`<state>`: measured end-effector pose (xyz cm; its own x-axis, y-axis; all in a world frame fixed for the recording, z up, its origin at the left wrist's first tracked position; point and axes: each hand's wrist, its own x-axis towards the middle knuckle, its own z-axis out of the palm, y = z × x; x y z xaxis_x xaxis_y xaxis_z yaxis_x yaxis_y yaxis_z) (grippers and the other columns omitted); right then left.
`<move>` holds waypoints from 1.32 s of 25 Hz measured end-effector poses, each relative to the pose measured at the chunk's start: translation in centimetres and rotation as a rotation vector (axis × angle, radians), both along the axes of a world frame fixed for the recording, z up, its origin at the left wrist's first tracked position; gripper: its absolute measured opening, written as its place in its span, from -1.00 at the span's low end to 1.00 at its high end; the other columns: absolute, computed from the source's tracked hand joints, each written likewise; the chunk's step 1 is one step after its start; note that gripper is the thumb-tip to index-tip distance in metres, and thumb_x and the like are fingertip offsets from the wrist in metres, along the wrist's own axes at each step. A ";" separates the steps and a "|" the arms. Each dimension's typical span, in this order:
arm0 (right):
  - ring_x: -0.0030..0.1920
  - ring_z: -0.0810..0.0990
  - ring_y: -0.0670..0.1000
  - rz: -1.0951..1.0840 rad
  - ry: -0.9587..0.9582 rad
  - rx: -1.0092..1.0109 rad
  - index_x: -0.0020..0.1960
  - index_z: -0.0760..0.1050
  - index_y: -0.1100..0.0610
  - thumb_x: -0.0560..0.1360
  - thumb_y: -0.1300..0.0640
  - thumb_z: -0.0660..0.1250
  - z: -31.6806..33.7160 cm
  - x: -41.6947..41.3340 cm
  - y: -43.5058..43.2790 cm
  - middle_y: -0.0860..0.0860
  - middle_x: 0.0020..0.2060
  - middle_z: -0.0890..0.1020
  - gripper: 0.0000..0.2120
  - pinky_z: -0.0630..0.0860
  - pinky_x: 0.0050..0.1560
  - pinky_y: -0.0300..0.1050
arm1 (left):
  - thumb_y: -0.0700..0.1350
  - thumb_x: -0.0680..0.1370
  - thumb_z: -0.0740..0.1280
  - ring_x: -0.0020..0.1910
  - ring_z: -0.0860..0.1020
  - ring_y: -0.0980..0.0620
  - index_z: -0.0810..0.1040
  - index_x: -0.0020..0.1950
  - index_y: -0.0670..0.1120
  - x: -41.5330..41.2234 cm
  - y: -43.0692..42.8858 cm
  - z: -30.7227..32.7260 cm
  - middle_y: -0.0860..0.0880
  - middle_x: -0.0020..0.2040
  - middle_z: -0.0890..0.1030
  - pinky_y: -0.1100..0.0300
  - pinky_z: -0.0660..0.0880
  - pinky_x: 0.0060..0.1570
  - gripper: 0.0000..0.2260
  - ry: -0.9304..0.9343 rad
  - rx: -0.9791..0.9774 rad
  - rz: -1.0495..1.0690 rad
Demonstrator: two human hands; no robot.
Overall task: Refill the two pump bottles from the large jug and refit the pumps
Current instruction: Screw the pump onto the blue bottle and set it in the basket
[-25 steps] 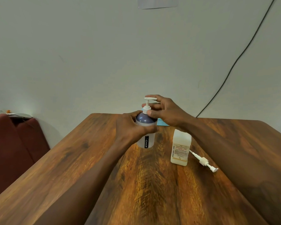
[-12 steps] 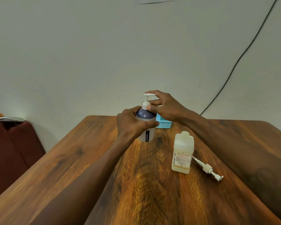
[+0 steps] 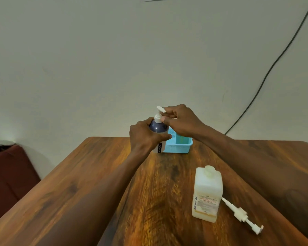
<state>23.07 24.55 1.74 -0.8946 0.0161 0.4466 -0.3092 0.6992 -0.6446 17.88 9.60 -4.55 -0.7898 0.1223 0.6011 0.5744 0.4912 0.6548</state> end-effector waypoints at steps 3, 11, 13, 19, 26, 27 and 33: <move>-0.11 0.65 -0.10 -0.051 0.037 0.080 0.21 0.66 0.14 0.66 0.10 0.28 0.6 -2.8 0.5 -0.01 -0.09 0.73 -0.76 0.50 -0.09 -0.27 | 0.23 0.18 0.61 -0.30 0.63 0.21 0.63 -0.12 0.11 -3.3 1.6 0.6 0.18 -0.28 0.65 0.11 0.64 -0.18 -0.62 0.003 0.021 0.018; -0.06 0.72 -0.04 -0.160 0.209 0.048 0.10 0.74 0.04 0.51 -0.05 0.48 -0.4 -10.1 4.1 -0.01 -0.10 0.77 -0.76 0.66 0.06 0.04 | 0.16 0.19 0.65 -0.16 0.63 0.15 0.65 0.08 0.08 -10.1 4.5 0.4 0.18 -0.16 0.63 0.15 0.63 0.01 -0.49 0.035 -0.123 -0.094; -0.21 0.69 -0.08 -0.143 0.209 0.097 -0.02 0.76 0.06 0.52 0.01 0.48 -1.0 -11.5 4.3 -0.02 -0.20 0.76 -0.85 0.67 -0.06 -0.01 | 0.14 0.21 0.67 -0.16 0.62 0.13 0.64 0.06 0.06 -11.3 4.6 -0.6 0.15 -0.15 0.62 0.20 0.62 -0.03 -0.51 0.006 -0.133 -0.092; -0.31 0.59 -0.19 -0.160 0.071 0.139 -0.16 0.72 0.12 0.48 -0.01 0.53 -4.6 -15.8 4.6 -0.12 -0.35 0.63 -0.81 0.53 -0.22 -0.23 | 0.10 0.20 0.70 -0.08 0.64 0.07 0.64 0.08 0.00 -14.1 5.2 -4.4 0.06 -0.05 0.69 0.24 0.57 -0.04 -0.46 -0.122 -0.192 -0.102; -0.32 0.57 -0.13 -0.146 -0.026 0.187 -0.20 0.69 0.18 0.49 -0.02 0.52 -7.5 -17.6 4.8 -0.01 -0.31 0.66 -0.74 0.43 -0.24 -0.22 | 0.15 0.21 0.69 -0.06 0.64 0.05 0.64 0.13 0.00 -15.4 5.0 -7.3 0.05 0.01 0.70 0.14 0.62 0.01 -0.43 -0.196 -0.247 -0.078; -0.33 0.55 -0.14 -0.149 -0.026 0.185 -0.21 0.69 0.16 0.49 -0.02 0.52 -7.7 -17.6 4.8 -0.02 -0.33 0.64 -0.74 0.42 -0.24 -0.22 | 0.15 0.22 0.68 -0.05 0.64 0.05 0.63 0.12 0.02 -15.4 5.0 -7.5 0.06 0.00 0.69 0.14 0.61 0.02 -0.45 -0.203 -0.244 -0.078; -0.08 0.66 -0.05 -0.199 -0.078 0.168 0.08 0.71 0.16 0.42 -0.04 0.57 -6.9 -16.3 5.2 0.01 -0.09 0.72 -0.66 0.60 0.04 -0.14 | 0.25 0.26 0.64 -0.03 0.60 0.00 0.58 0.16 -0.03 -15.0 5.5 -7.1 0.02 0.01 0.64 0.16 0.52 -0.04 -0.39 -0.301 -0.354 -0.049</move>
